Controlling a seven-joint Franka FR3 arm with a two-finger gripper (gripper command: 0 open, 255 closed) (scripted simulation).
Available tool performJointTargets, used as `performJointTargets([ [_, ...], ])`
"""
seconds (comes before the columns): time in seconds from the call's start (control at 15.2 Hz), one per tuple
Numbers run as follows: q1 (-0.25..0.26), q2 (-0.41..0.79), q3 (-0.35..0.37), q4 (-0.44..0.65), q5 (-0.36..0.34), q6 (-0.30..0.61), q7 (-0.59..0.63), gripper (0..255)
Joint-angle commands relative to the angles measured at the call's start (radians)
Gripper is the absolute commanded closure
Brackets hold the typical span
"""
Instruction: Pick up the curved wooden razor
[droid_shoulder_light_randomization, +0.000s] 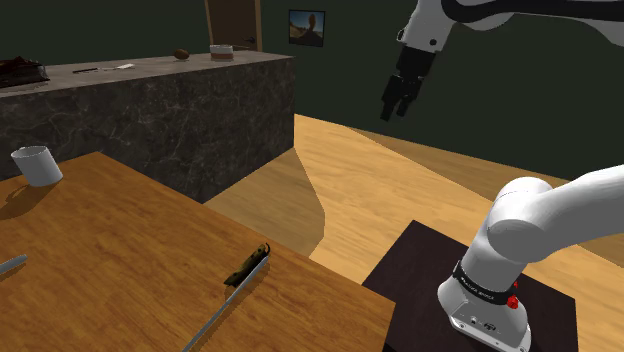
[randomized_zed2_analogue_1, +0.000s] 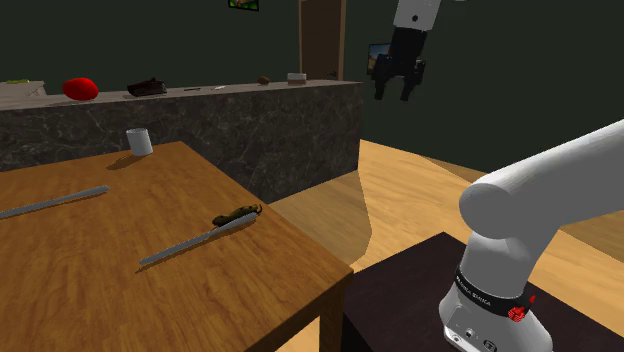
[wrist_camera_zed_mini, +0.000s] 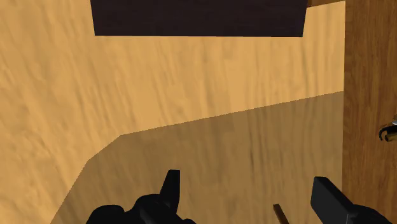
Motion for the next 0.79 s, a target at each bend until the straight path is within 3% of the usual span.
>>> performJointTargets([
  [0.0,0.000,0.000,0.000,0.000,0.000,0.000,0.000,0],
  [0.4,-0.024,-0.132,0.188,-0.146,0.089,0.052,0.306,0],
  [0.73,-0.037,-0.175,0.369,-0.203,0.185,0.096,0.568,0],
])
